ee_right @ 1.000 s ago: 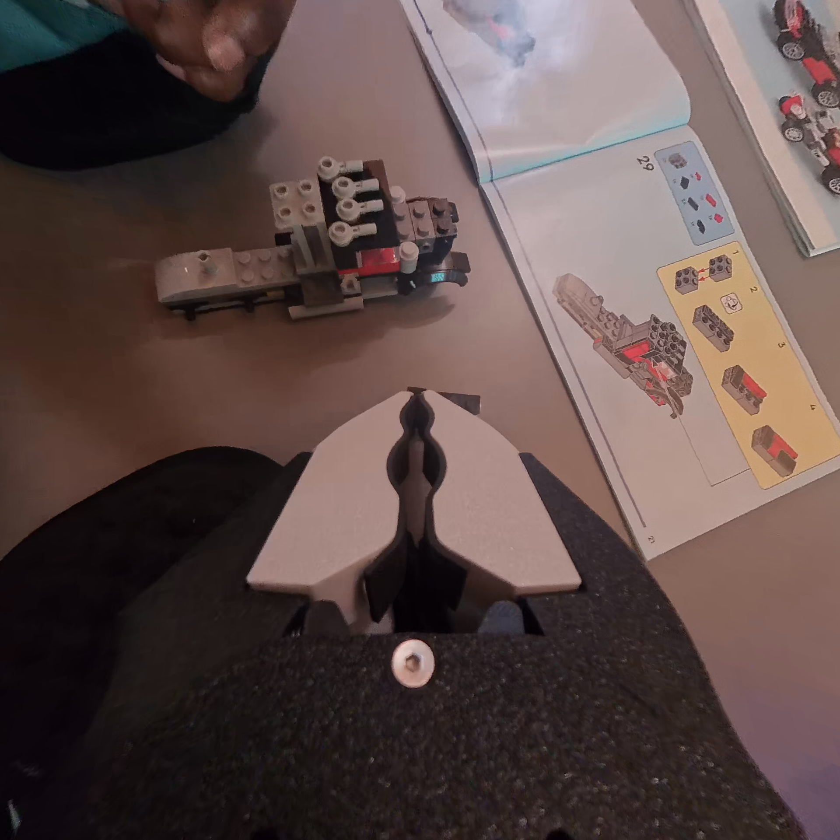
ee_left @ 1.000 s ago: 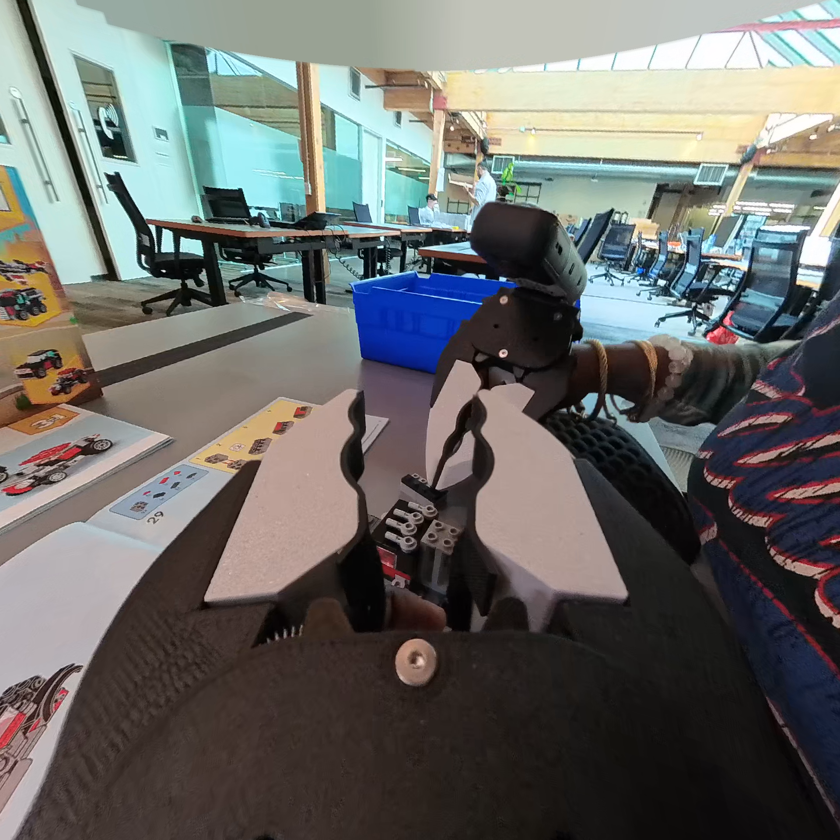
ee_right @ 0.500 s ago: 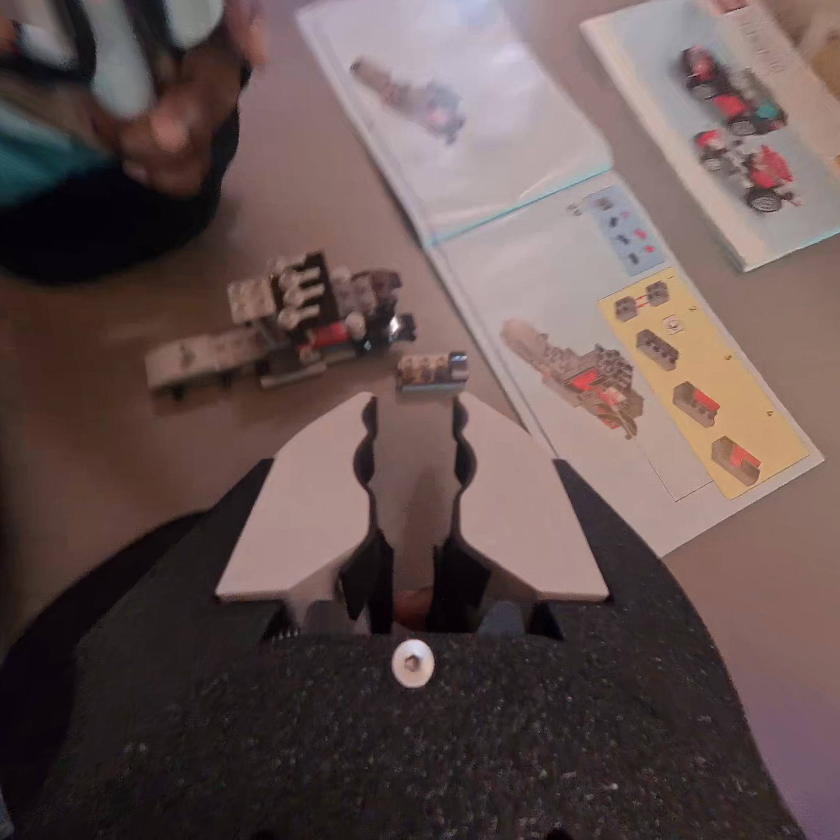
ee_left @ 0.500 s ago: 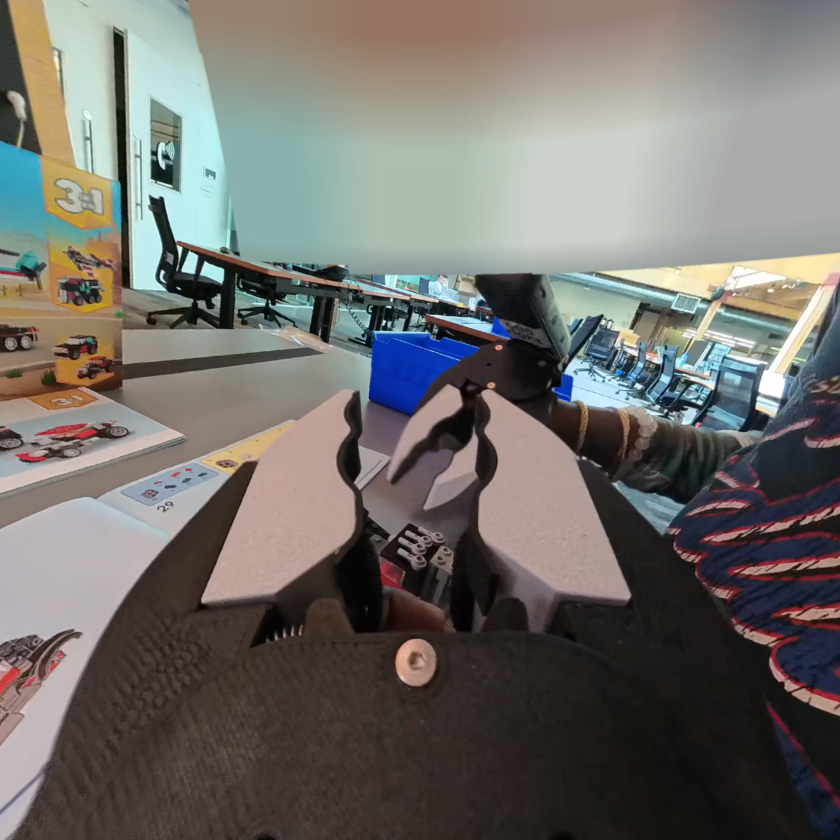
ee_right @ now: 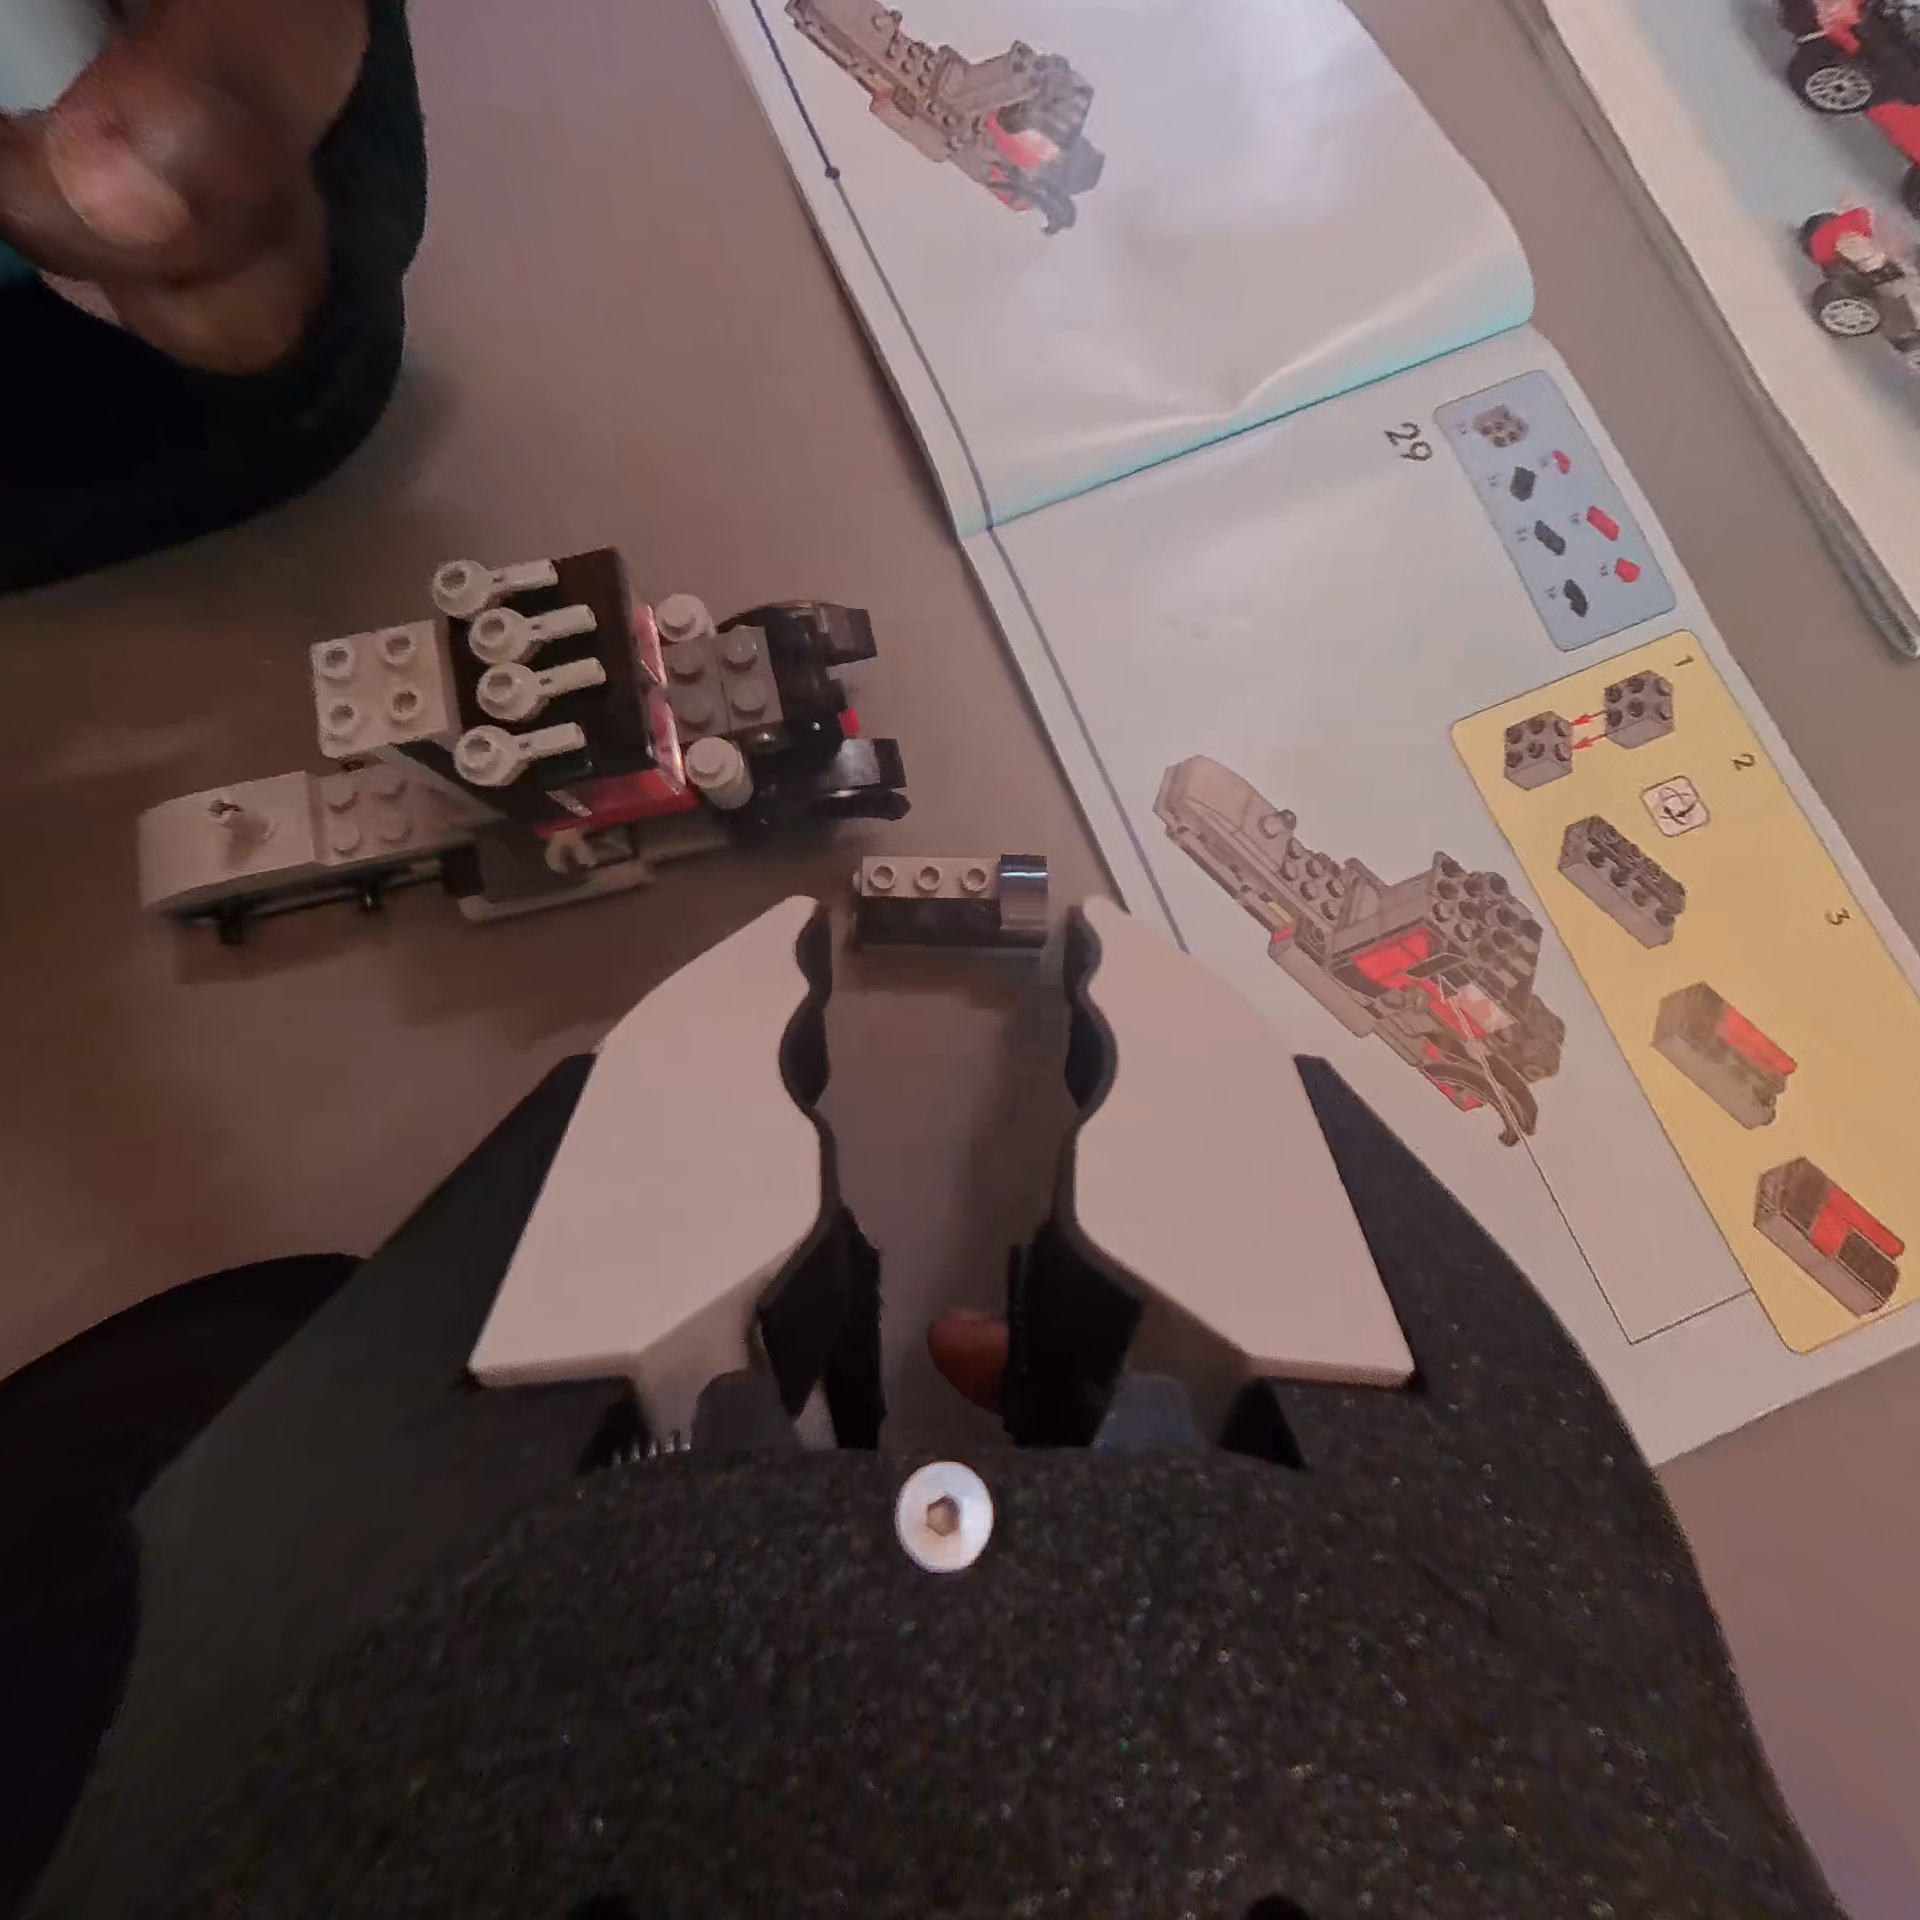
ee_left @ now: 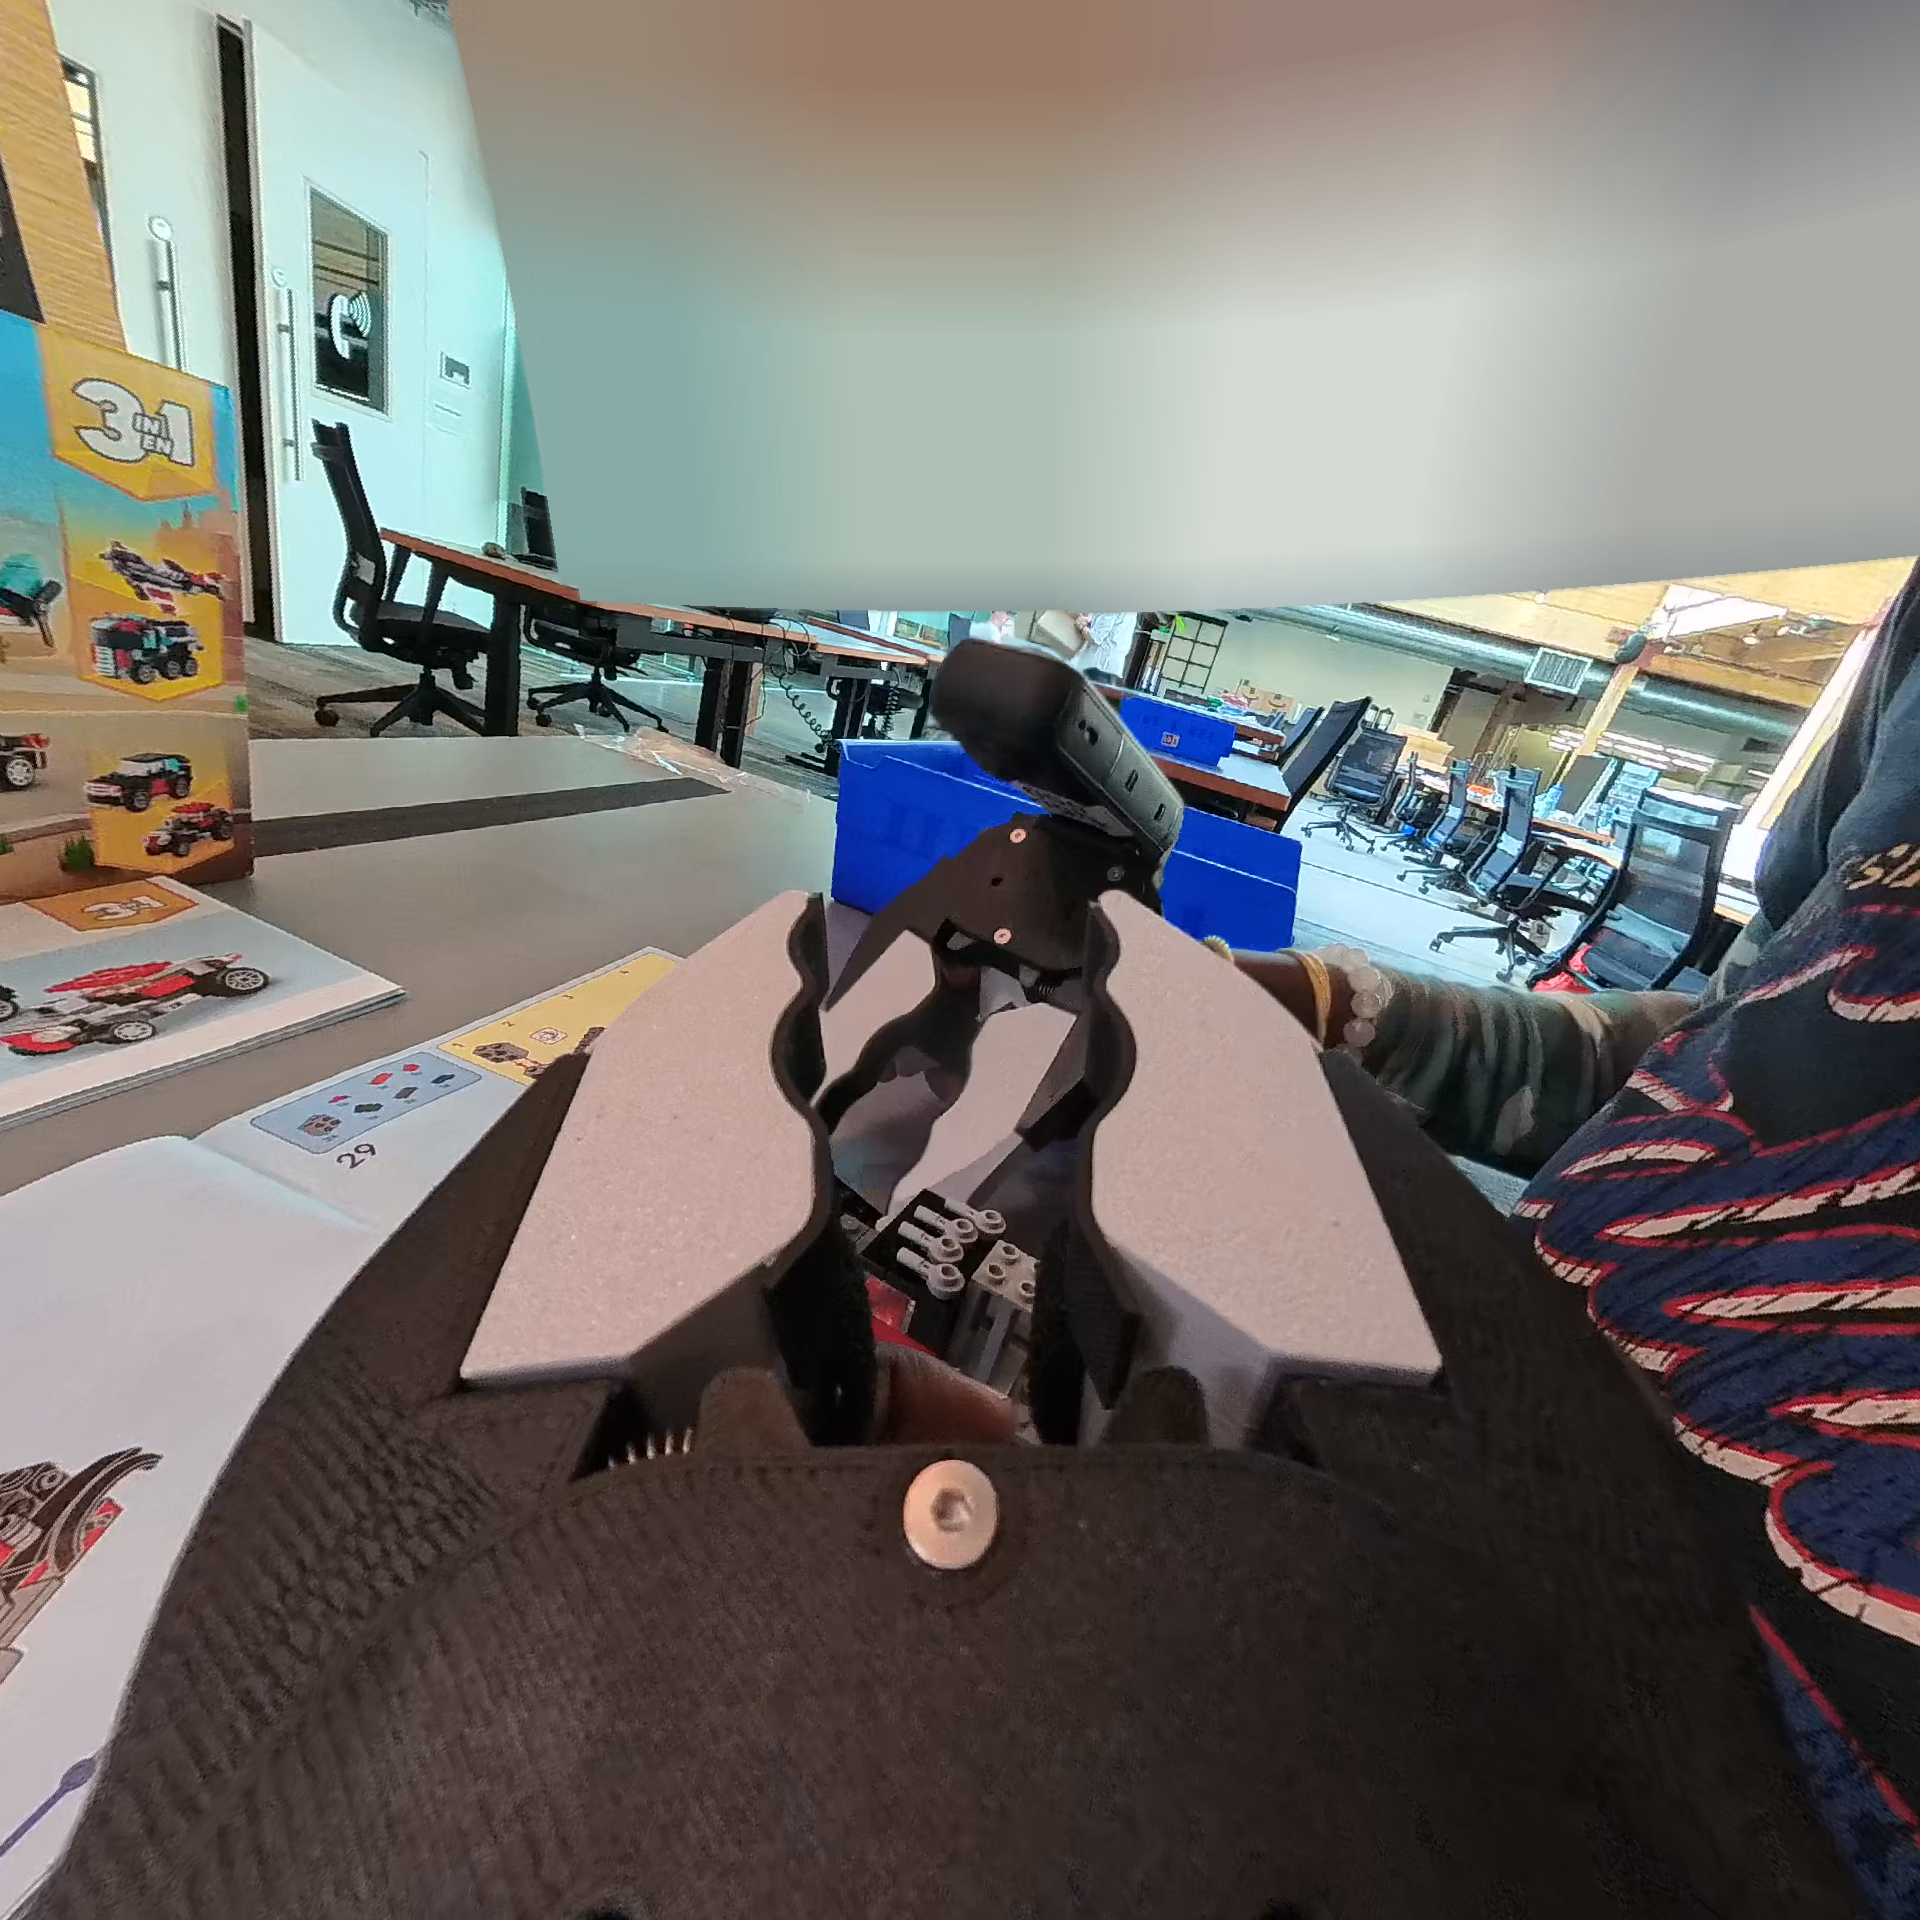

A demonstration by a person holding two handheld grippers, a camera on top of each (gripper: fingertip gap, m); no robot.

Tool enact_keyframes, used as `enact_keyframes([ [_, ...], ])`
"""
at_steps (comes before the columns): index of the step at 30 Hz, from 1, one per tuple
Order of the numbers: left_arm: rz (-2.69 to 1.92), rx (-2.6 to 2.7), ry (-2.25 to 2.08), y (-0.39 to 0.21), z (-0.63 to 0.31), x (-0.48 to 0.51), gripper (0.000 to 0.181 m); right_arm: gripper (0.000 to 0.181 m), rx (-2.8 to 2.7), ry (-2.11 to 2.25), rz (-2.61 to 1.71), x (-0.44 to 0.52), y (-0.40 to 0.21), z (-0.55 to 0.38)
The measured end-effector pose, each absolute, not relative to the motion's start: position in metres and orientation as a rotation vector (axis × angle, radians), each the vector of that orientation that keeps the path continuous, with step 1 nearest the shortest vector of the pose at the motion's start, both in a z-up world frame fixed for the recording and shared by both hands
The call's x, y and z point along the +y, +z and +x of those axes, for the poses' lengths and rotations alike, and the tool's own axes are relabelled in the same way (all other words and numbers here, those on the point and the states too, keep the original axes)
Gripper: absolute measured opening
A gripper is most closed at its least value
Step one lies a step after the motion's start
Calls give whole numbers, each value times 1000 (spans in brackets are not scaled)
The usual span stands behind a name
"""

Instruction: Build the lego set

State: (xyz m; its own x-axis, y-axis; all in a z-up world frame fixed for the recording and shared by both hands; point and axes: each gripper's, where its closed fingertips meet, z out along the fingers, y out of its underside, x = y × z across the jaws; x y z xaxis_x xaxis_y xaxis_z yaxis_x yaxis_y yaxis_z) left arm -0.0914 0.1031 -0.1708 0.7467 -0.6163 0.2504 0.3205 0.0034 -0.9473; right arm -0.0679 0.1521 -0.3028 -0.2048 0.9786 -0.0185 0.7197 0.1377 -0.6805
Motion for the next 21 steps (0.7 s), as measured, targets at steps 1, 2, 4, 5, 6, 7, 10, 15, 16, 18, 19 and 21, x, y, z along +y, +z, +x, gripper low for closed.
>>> enact_keyframes([
  [1, -1386, 263, -749, -171, -91, 103, 47, 36, -1985, 796, -1605, 153, -303, -69],
  [2, -1387, 260, -752, -171, -91, 104, 47, 36, -1990, 793, -1598, 153, -302, -69],
  [4, -1391, 248, -758, -171, -92, 104, 47, 35, -1997, 759, -1566, 156, -299, -67],
  [5, -1392, 235, -764, -171, -93, 105, 47, 35, -1992, 742, -1492, 156, -290, -68],
  [6, -1393, 211, -780, -171, -95, 106, 46, 35, -1980, 711, -1381, 156, -276, -69],
  [7, -1398, 173, -809, -171, -98, 107, 46, 35, -1967, 661, -1242, 153, -260, -70],
  [10, -1431, 61, -997, -171, -97, 112, 45, 36, -1898, 476, -796, 136, -205, -71],
  [15, -1484, 150, -1202, -159, -58, 111, 45, 36, -1834, 341, -474, 108, -166, -66],
  [16, -1485, 164, -1202, -157, -53, 111, 42, 36, -1827, 340, -450, 104, -162, -65],
  [18, -1471, 182, -1200, -152, -46, 110, 35, 36, -1829, 331, -420, 100, -161, -63],
  [19, -1463, 187, -1199, -150, -44, 109, 30, 36, -1831, 321, -406, 98, -161, -61],
  [21, -1447, 203, -1192, -148, -42, 107, 15, 36, -1828, 319, -389, 94, -159, -60],
])
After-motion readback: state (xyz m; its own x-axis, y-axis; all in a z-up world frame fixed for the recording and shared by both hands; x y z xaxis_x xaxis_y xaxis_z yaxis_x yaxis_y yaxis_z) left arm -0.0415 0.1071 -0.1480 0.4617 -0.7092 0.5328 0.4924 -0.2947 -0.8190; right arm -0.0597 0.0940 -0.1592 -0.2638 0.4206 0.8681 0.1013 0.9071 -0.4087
